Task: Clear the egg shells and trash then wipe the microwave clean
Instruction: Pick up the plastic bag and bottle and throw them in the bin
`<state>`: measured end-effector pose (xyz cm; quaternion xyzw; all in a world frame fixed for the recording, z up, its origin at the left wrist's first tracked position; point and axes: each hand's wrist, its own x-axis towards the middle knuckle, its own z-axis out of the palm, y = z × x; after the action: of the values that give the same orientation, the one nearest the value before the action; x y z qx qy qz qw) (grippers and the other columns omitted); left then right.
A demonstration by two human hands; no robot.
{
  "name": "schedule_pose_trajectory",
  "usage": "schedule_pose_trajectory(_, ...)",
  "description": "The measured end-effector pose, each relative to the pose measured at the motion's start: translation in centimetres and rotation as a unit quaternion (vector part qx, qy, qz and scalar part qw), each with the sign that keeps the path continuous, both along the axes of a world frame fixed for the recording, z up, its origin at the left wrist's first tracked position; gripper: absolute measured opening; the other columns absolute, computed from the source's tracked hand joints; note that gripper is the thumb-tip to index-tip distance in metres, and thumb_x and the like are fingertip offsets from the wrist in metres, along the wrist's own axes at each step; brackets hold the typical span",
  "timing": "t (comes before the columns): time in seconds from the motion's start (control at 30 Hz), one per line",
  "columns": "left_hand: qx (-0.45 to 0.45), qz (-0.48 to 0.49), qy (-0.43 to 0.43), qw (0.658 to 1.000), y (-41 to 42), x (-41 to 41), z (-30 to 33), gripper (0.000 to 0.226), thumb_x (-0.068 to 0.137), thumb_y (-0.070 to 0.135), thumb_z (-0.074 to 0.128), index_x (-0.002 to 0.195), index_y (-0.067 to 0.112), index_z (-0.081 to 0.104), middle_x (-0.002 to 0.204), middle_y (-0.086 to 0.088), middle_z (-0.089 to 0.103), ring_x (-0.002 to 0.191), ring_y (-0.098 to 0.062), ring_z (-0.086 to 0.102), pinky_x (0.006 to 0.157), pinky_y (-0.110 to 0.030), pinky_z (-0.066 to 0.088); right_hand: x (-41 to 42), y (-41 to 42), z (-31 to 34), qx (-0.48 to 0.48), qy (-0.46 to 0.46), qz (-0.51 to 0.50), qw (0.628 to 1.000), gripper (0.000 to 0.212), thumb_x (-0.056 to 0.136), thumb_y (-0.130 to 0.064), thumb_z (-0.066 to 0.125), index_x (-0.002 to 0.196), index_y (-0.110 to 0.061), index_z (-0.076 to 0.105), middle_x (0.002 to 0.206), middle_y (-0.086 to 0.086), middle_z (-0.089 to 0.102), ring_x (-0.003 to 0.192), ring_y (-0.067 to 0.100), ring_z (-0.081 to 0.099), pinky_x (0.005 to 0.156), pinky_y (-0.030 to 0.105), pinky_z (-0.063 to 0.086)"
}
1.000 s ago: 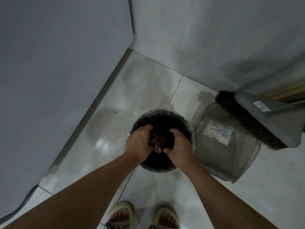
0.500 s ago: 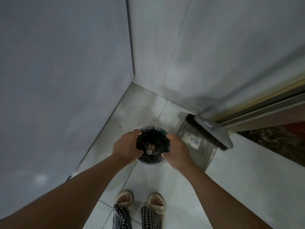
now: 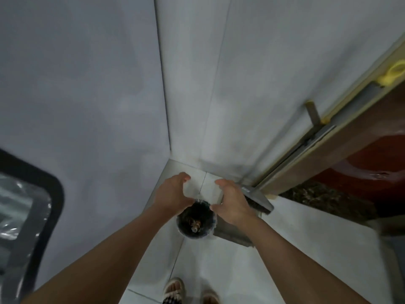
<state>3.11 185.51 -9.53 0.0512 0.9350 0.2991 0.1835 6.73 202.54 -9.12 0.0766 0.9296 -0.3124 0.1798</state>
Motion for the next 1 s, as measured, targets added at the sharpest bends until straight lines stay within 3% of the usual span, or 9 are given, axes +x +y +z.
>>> schedule_pose_trajectory(0.1, 0.007, 0.013, 0.018, 1.000, -0.6, 0.9, 3.8, 0.061, 0.071, 0.025, 0.078, 0.125, 0.019, 0.051, 0.128, 0.000, 0.057, 0.117, -0.018, 0.053, 0.095, -0.030, 0.044, 0.3, -0.3, 3.6, -0.003, 0.018, 0.010, 1.000, 0.072, 0.077, -0.022, 0.073, 0.138, -0.016, 0.036, 0.137, 0.006, 0.037, 0.125, 0.023, 0.042, 0.101, 0.030, 0.040)
schedule_pose_trajectory(0.27, 0.011, 0.054, 0.053, 0.997, -1.6, 3.3, 9.4, 0.064, 0.071, 0.026, 0.078, 0.128, 0.021, 0.049, 0.130, 0.000, 0.055, 0.119, -0.018, 0.051, 0.093, -0.029, 0.043, 1.1, -0.4, 9.0, 0.005, 0.050, 0.067, 0.996, 0.078, 0.079, -0.029, 0.071, 0.143, -0.017, 0.028, 0.145, 0.004, 0.028, 0.133, 0.020, 0.031, 0.106, 0.025, 0.029)
schedule_pose_trajectory(0.5, -0.007, 0.145, 0.095, 0.985, -4.0, 9.4, 16.0, 0.064, 0.074, 0.029, 0.076, 0.129, 0.020, 0.047, 0.132, 0.000, 0.054, 0.118, -0.018, 0.052, 0.092, -0.027, 0.042, 3.9, -1.3, 15.4, -0.009, 0.109, 0.157, 0.982, 0.076, 0.080, -0.028, 0.069, 0.143, -0.019, 0.027, 0.145, 0.004, 0.030, 0.133, 0.019, 0.032, 0.109, 0.027, 0.030)
schedule_pose_trajectory(1.0, -0.068, 0.387, 0.135, 0.910, -16.5, 28.0, 24.8, 0.067, 0.075, 0.028, 0.076, 0.133, 0.023, 0.043, 0.130, -0.002, 0.055, 0.113, -0.020, 0.056, 0.091, -0.030, 0.047, 11.4, -15.8, 24.2, -0.051, 0.165, 0.409, 0.896, 0.078, 0.079, -0.033, 0.072, 0.142, -0.016, 0.028, 0.140, 0.007, 0.035, 0.130, 0.022, 0.037, 0.103, 0.025, 0.030)
